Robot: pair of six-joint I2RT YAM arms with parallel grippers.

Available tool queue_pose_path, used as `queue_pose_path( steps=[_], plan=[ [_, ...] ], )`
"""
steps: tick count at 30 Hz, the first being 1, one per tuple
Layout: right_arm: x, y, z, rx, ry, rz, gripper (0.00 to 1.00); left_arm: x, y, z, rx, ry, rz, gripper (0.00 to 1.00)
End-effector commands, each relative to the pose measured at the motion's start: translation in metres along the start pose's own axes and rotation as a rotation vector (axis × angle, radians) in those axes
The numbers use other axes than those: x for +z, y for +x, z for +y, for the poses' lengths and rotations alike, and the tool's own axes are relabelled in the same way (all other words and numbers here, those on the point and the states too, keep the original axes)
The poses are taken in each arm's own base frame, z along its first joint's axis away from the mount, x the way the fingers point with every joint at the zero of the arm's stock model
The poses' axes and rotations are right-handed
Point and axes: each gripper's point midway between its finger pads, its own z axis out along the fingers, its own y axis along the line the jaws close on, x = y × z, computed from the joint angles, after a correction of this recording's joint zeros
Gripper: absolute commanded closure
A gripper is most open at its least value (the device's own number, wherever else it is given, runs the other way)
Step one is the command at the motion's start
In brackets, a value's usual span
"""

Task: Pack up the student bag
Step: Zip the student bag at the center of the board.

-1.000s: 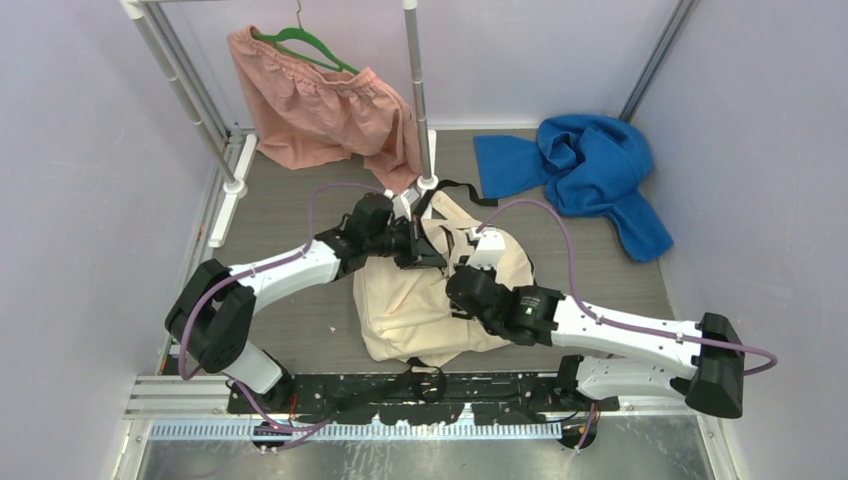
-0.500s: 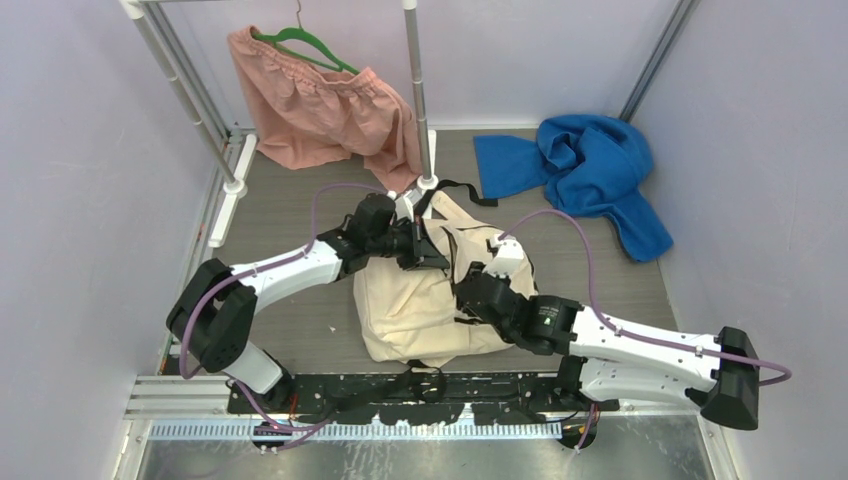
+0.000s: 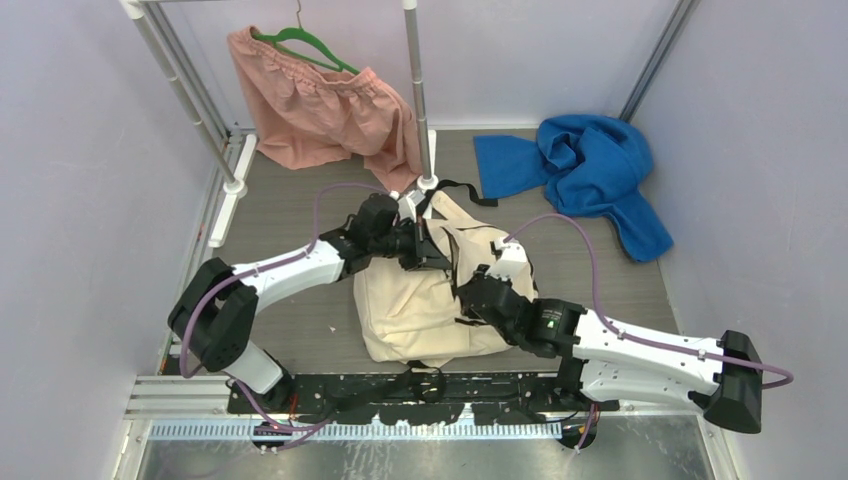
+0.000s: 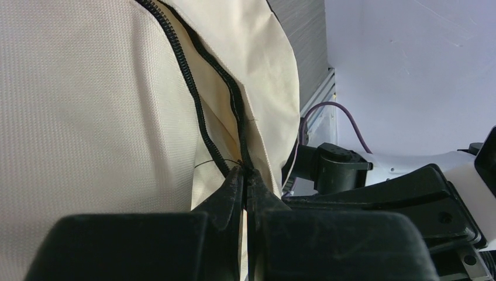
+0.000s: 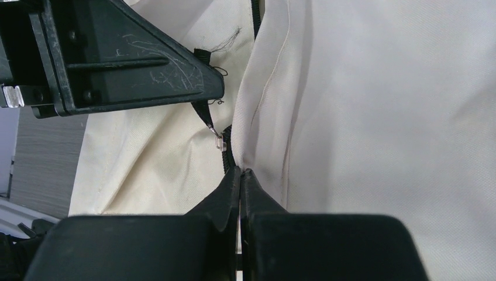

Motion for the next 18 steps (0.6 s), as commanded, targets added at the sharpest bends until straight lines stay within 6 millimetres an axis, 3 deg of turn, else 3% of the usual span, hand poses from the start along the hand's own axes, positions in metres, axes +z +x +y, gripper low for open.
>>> queue_pose_path(
  steps=[1,7,18],
  plan=[
    [-0.002,0.007,-0.013,0.007,0.023,0.013,0.99,0.002,-0.040,-0.021,0.065,0.029,-0.101,1.00],
    [-0.001,0.019,-0.016,-0.009,0.028,0.062,0.99,0.011,-0.058,-0.012,0.069,-0.019,-0.116,1.00],
    [-0.008,0.025,-0.021,-0.028,0.013,0.098,0.99,0.002,-0.094,0.007,0.077,-0.141,-0.205,1.00]
  ],
)
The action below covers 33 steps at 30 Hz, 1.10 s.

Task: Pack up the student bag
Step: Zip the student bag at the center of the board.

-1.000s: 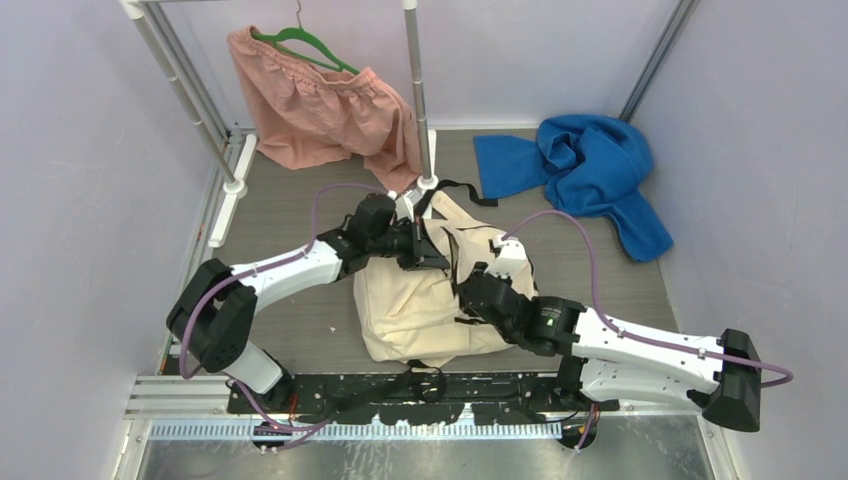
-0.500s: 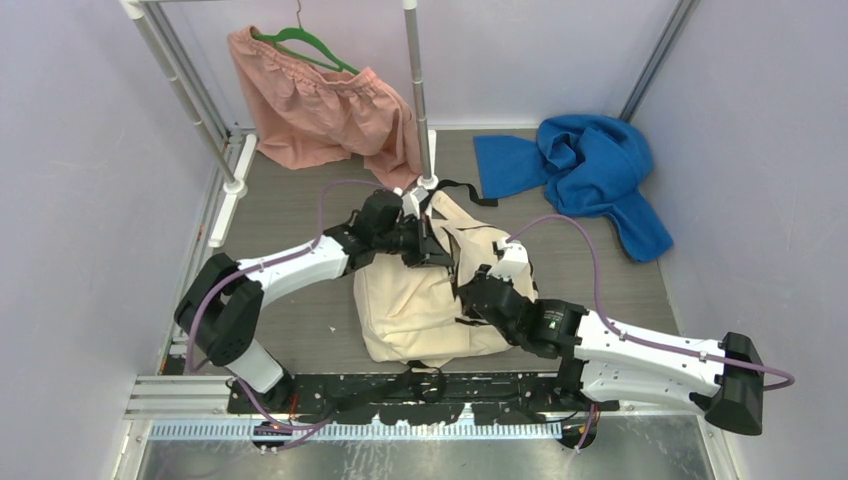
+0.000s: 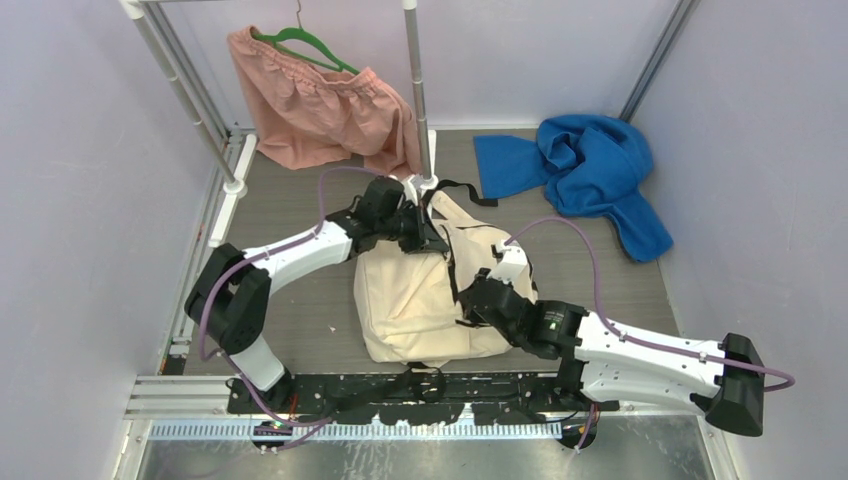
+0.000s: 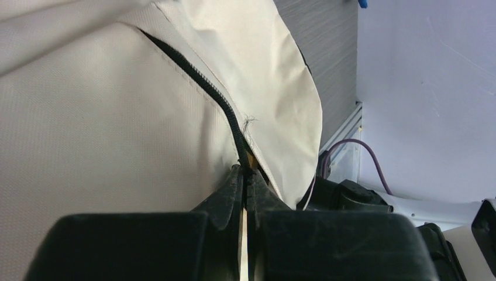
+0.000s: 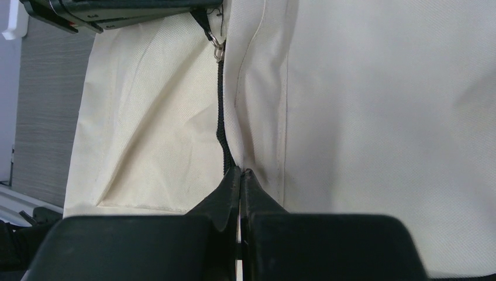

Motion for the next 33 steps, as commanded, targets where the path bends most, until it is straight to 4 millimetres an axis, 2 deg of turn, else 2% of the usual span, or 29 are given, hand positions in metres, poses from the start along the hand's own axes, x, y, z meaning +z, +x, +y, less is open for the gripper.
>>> queue_pose_path(
  steps=[1,5,8,11,16,20,23,26,27,28,30,31,32,33],
  plan=[
    [-0.007,0.013,-0.015,-0.049,0.021,0.063,0.99,-0.009,-0.057,-0.008,0.065,-0.034,-0.167,1.00],
    [-0.013,0.020,-0.012,-0.099,-0.014,0.115,0.99,-0.007,-0.082,0.001,0.065,-0.090,-0.204,1.00],
    [-0.020,0.023,-0.011,-0.127,-0.038,0.147,0.99,-0.001,-0.098,0.017,0.058,-0.155,-0.213,1.00],
    [-0.026,0.022,-0.012,-0.142,-0.061,0.147,0.99,0.010,-0.108,0.029,0.066,-0.204,-0.212,1.00],
    [-0.034,0.016,-0.019,-0.157,-0.060,0.132,0.99,0.023,-0.121,0.036,0.063,-0.222,-0.217,1.00],
    [-0.036,0.015,-0.025,-0.160,-0.050,0.123,0.99,0.031,-0.123,0.036,0.059,-0.209,-0.205,1.00],
    [-0.034,0.016,-0.024,-0.162,-0.053,0.123,0.99,0.025,-0.123,0.031,0.072,-0.200,-0.218,1.00],
    [-0.029,0.018,-0.019,-0.172,-0.059,0.124,0.99,0.010,-0.124,0.011,0.119,-0.169,-0.240,1.00],
    [-0.027,0.018,-0.015,-0.178,-0.067,0.128,0.99,0.000,-0.124,-0.001,0.144,-0.154,-0.252,1.00],
    [-0.024,0.018,-0.010,-0.186,-0.073,0.131,0.93,-0.007,-0.123,-0.007,0.164,-0.152,-0.258,1.00],
    [-0.019,0.016,-0.002,-0.209,-0.064,0.135,0.69,-0.023,-0.119,-0.023,0.210,-0.143,-0.261,1.00],
    [-0.018,0.012,0.000,-0.219,-0.055,0.129,0.57,-0.030,-0.115,-0.031,0.229,-0.137,-0.257,0.78],
    [-0.018,0.004,0.003,-0.225,-0.045,0.104,0.49,-0.039,-0.110,-0.039,0.250,-0.132,-0.251,0.67],
    [-0.018,-0.006,0.005,-0.221,-0.032,0.068,0.39,-0.048,-0.104,-0.045,0.269,-0.129,-0.247,0.61]
  ],
)
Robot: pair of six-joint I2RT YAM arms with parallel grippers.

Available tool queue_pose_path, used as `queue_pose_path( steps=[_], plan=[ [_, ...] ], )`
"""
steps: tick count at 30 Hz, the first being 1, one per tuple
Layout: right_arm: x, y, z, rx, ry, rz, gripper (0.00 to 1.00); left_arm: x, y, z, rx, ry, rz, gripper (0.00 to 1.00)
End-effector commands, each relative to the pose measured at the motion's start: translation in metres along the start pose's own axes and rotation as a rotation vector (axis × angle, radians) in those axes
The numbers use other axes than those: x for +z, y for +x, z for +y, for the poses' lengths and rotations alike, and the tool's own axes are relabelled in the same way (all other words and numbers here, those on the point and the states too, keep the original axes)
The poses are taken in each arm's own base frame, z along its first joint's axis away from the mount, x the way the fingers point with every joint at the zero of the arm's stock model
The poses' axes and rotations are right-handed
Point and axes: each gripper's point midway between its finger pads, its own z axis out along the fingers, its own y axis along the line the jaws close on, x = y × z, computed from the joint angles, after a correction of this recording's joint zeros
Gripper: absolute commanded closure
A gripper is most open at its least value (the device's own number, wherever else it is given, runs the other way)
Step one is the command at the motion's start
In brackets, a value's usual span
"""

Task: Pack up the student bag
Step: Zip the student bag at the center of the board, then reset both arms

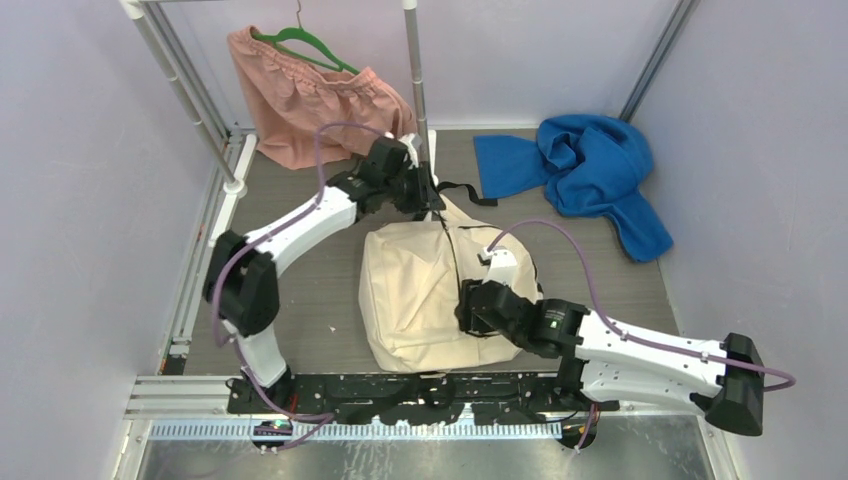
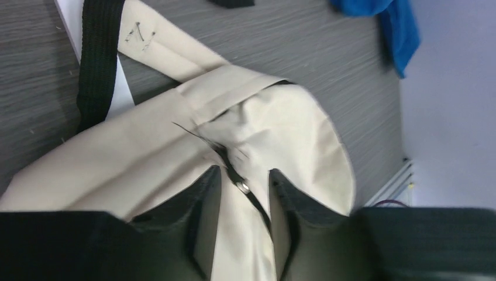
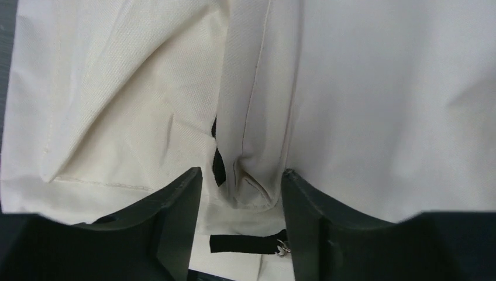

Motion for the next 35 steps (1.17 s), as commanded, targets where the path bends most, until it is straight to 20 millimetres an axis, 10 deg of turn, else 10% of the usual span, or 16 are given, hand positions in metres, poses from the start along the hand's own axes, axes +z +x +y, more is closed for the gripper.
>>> queue_pose_path(
  steps=[1,7,14,22,35],
  plan=[
    [-0.009,-0.042,0.017,-0.017,-0.010,-0.110,0.31,-0.075,-0.029,-0.049,0.154,0.070,-0.150,0.57],
    [-0.019,-0.114,-0.007,0.065,0.055,-0.274,0.15,-0.143,0.012,-0.054,0.255,0.065,-0.179,0.46],
    [-0.002,-0.174,-0.104,0.311,0.341,-0.215,0.08,-0.211,0.048,0.024,0.218,-0.179,-0.289,0.45],
    [-0.014,-0.180,-0.172,0.476,0.605,-0.266,0.00,-0.236,0.126,0.115,0.096,-0.392,-0.236,0.38],
    [-0.042,-0.167,-0.181,0.484,0.605,-0.402,0.00,-0.253,0.139,0.128,-0.069,-0.328,-0.386,0.37]
  ],
)
